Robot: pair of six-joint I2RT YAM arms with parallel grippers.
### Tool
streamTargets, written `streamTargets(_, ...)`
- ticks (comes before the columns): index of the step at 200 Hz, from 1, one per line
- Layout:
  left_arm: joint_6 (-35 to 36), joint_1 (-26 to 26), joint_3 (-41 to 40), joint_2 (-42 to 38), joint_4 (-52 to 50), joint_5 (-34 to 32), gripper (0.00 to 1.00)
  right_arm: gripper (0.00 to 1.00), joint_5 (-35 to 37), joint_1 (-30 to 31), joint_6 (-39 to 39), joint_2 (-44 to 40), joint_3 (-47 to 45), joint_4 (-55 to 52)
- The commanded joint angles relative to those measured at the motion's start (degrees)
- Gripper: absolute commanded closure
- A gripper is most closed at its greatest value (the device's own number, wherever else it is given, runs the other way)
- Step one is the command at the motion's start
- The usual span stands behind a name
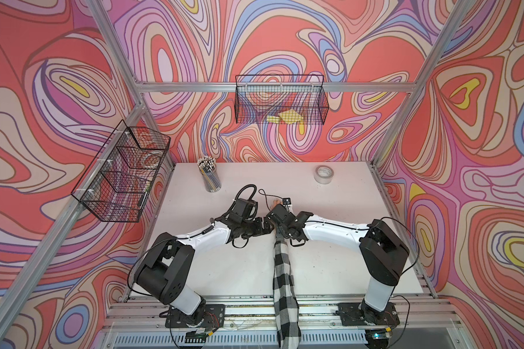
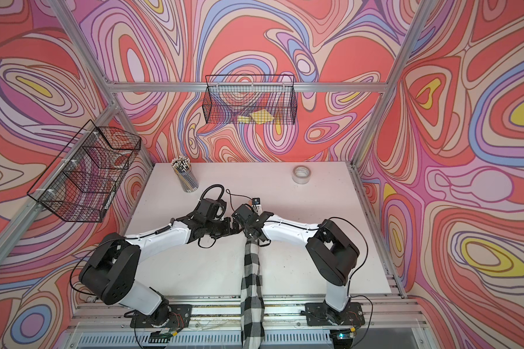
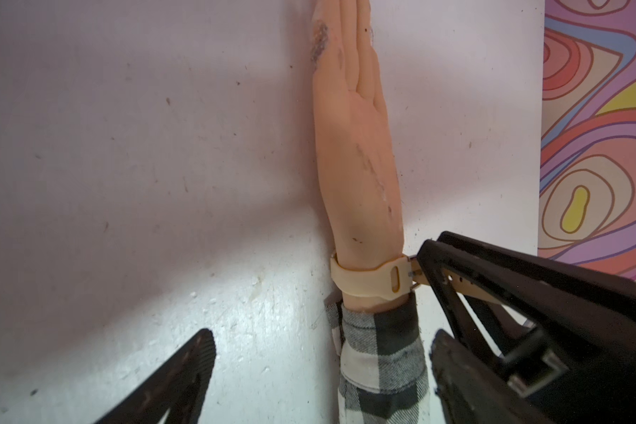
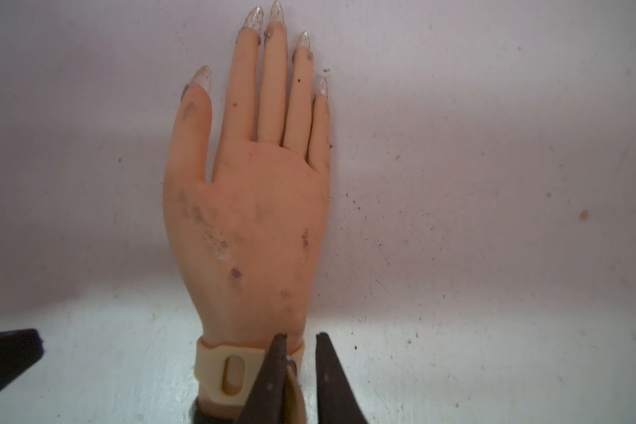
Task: Take off the watch
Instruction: Untie the watch from the hand.
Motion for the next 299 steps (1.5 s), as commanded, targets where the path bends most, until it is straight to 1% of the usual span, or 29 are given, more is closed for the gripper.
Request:
streamTargets(1,0.04,-0.96,0.07,0.87,0.84,-1.64,0.07,0.91,-0.11,-0.54,0.63,-1.33,-1.09,0.67)
streamTargets(20,0.09,-1.64,0.17,1.23,0.95,-1.99,0.07,1.00,-0.95,-0.63,0.06,-2.03,-1.85,2.04)
streamTargets(46,0.00,-2.37,0.24,1.84,1.41,-2.58,0.07,1.00,-2.71,-0.79,-0.19,-2.51,-2.97,4.29)
streamTargets(51,-0.08,-2.42,0.26,1.92,1.49,-2.64,0.07,1.00,-3.15,-0.87,-0.08,-4.19,-3.32,4.76)
streamTargets(78,-0.44,-2.56,0.15,2.59,1.81,-3.19,0.07,1.00,-5.49,-1.39,0.88,-5.83,-4.37,7.01)
streamTargets(122,-0.44,-2.57,0.67,3.60,2.09,-3.32,0.07,1.00,-8.74,-2.29,2.06,-6.86,-5.33,9.28)
streamTargets(244,-1.76,-3.36,3.23,8.60,4.46,-1.85,0.07,1.00,-9.46,-2.80,2.37,-6.56,-5.60,9.11)
streamTargets(271,-1.37,-3.53,3.76,9.57,3.59,-1.84,0.07,1.00,-9.64,-3.12,2.45,-6.51,-5.62,9.11)
streamTargets(299,-0.30,-3.58,3.15,8.94,1.53,-2.79,0.08,1.00,-10.56,-4.00,2.45,-6.60,-5.62,9.27)
